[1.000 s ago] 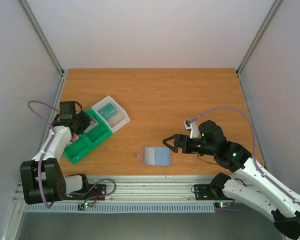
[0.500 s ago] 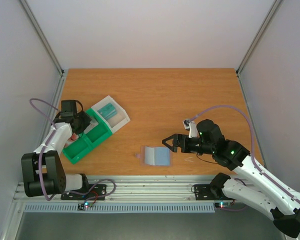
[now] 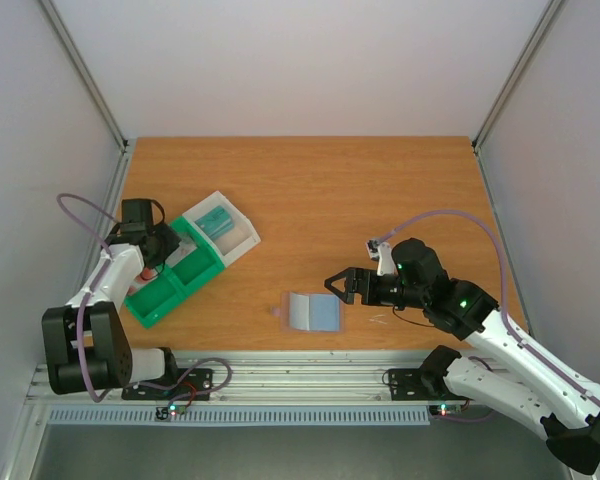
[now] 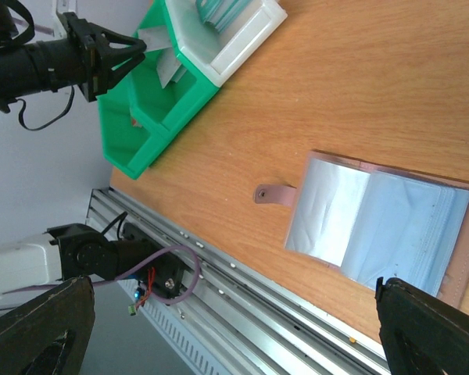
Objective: Take the credit cards out of the card holder
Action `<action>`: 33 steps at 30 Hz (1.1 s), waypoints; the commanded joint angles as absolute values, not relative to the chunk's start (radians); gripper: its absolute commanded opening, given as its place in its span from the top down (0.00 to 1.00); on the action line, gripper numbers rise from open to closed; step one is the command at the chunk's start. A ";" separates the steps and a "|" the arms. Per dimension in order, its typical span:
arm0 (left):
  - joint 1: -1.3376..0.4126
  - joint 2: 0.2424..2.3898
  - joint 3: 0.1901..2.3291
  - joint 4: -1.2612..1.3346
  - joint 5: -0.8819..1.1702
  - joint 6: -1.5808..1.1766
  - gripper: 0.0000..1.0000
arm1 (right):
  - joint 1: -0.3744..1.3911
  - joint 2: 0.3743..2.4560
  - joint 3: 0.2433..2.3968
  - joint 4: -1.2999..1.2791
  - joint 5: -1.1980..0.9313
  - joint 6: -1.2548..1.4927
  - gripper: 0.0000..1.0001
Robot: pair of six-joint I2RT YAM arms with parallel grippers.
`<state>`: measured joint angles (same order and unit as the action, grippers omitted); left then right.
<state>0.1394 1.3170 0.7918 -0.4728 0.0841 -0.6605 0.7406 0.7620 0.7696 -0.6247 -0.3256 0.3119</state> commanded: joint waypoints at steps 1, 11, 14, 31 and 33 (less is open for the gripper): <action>0.146 1.293 0.817 -0.492 0.033 -0.634 0.79 | 0.745 0.767 0.790 -0.630 -0.311 0.290 0.02; 0.145 1.239 0.856 -0.530 0.124 -0.634 0.83 | 0.746 0.824 0.824 -0.651 -0.306 0.264 0.01; 0.146 1.236 0.874 -0.543 0.142 -0.624 0.79 | 0.746 0.824 0.824 -0.646 -0.306 0.265 0.02; 0.146 1.422 0.889 -0.477 0.175 -0.606 0.79 | 0.744 0.845 0.823 -0.632 -0.320 0.267 0.01; 0.145 1.431 0.872 -0.460 0.171 -0.609 0.79 | 0.745 0.848 0.823 -0.633 -0.318 0.266 0.02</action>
